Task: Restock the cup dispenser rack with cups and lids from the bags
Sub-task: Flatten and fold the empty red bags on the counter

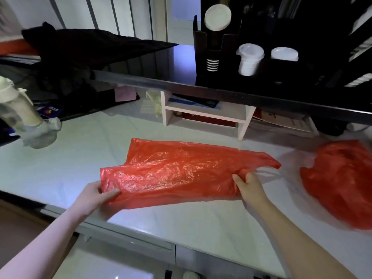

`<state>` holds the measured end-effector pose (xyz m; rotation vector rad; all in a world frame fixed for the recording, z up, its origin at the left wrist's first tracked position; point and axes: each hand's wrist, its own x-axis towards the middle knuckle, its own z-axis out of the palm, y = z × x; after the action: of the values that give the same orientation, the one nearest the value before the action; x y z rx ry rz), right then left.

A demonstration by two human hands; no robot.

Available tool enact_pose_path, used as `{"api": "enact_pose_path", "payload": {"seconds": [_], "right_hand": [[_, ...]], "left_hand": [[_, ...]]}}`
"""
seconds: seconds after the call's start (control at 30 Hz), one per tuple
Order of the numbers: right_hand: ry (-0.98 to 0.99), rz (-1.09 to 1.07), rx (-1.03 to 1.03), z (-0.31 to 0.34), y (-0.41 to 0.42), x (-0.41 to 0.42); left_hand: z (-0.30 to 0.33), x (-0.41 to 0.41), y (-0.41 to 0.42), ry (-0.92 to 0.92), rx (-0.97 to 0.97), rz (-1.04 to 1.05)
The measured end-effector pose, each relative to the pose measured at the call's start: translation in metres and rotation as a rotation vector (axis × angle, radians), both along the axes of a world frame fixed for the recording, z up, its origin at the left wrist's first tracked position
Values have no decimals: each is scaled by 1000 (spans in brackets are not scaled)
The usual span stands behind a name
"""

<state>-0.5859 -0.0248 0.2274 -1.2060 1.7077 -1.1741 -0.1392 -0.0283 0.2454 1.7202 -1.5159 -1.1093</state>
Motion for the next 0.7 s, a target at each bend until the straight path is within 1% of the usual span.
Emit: {"api": "enact_pose_path", "payload": {"seconds": [0.07,0.13,0.2,0.23,0.27,0.4,0.5,0.57,0.6,0.63,0.7], "right_hand": [[40,-17,12,-2,3,-4],[86,-27,11,-4,5,-9],[113,-14,12,-6,6,-14],[115,-5,14,-7,7,-16],[113,-3,13,-8,7,-17],[63,-11,-23,-8,7,-21],[22,-55,-64,-2,8,-21],[55,-89,-72,5,7,-21],[107,-85,-66,9,6,-22],[181,-64,-52,10,3,-25],[317,-23,19,9,-2,-29]], "left_hand": [[2,-3,4,-101,62,-169],[4,-8,7,-212,58,-286],[4,-12,8,-279,-27,-285],[3,-14,8,-282,-65,-262],[2,-15,8,-258,-76,-230],[3,-18,8,-36,-16,-137],[11,-19,3,131,-38,-56],[16,-20,-3,290,-36,10],[18,-22,-6,324,-34,42],[16,-24,-9,301,-44,79],[10,-32,-11,198,-54,122]]}}
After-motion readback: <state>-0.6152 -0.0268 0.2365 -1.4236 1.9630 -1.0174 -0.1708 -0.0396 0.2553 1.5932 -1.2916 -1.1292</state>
